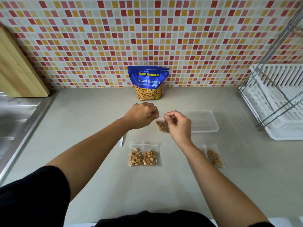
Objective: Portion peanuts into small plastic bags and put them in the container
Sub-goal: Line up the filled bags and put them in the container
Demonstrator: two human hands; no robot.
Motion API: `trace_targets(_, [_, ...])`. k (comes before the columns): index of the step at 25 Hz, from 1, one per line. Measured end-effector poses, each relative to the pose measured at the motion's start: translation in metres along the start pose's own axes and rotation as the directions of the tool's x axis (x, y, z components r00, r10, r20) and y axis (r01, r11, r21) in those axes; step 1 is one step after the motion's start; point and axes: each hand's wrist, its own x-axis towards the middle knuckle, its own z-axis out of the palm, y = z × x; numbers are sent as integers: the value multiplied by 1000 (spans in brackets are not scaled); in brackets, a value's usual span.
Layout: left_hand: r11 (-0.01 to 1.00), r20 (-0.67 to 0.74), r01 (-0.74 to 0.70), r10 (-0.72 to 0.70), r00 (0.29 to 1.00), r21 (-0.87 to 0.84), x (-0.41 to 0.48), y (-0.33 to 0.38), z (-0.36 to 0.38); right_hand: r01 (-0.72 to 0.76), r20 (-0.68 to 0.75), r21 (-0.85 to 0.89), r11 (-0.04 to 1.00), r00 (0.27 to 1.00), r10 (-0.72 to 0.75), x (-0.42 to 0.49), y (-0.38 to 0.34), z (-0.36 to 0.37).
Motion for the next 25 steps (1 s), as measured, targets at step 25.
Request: trace_targets(25, [561, 312, 708, -643, 699, -429, -67, 49, 103, -187, 252, -453, 872, 911, 327, -37, 81, -4])
